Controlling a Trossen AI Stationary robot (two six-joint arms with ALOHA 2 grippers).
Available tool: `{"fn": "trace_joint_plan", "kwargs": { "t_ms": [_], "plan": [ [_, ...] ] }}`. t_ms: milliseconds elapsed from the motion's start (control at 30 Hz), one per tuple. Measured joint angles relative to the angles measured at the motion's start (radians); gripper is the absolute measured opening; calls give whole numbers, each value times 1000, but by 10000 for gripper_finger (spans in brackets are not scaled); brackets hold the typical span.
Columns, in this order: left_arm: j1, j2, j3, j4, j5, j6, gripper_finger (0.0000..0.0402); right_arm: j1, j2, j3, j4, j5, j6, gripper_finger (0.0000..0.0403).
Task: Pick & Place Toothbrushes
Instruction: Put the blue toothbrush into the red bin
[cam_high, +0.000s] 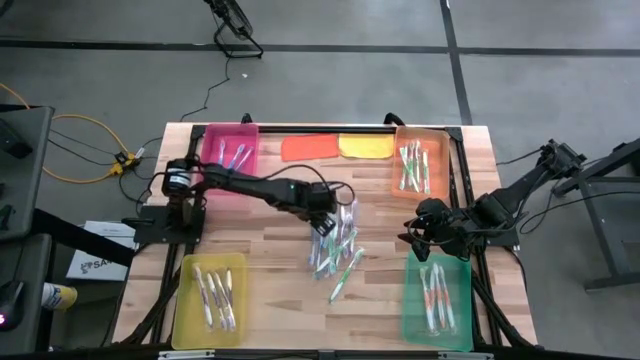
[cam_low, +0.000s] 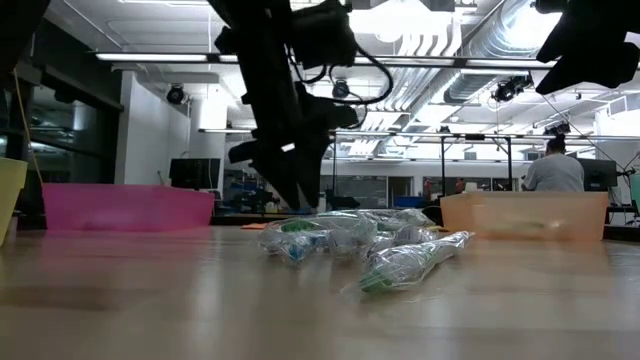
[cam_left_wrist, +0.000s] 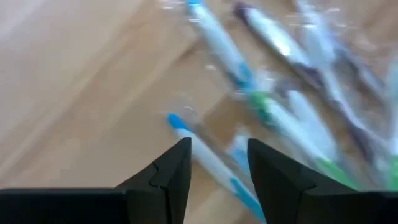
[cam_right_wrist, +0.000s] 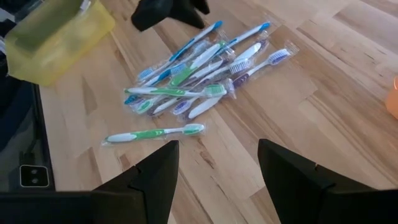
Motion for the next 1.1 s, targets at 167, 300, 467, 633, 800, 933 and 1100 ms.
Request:
{"fn": "trace_joint_plan", "kwargs": {
  "t_ms": [167,300,467,633,800,933,1100],
  "plan": [
    [27,1,-1,0,0,-3,150,0,0,0,0,0,0,213],
    [23,20,-1,-9,8,-37,150,0,0,0,-1,0,0,213],
    [15,71,-2,-14,54,-79,150,0,0,0,-2,0,-5,213],
    [15,98,2,-15,76,-77,149,0,0,0,-2,0,-7,213],
    [17,102,2,-30,77,-66,116,0,0,0,-3,0,-7,213],
    [18,101,2,-62,82,-39,60,0,0,0,-3,0,-7,213],
    [18,87,0,-74,90,9,29,0,0,0,-3,0,-7,213]
  ]
}}
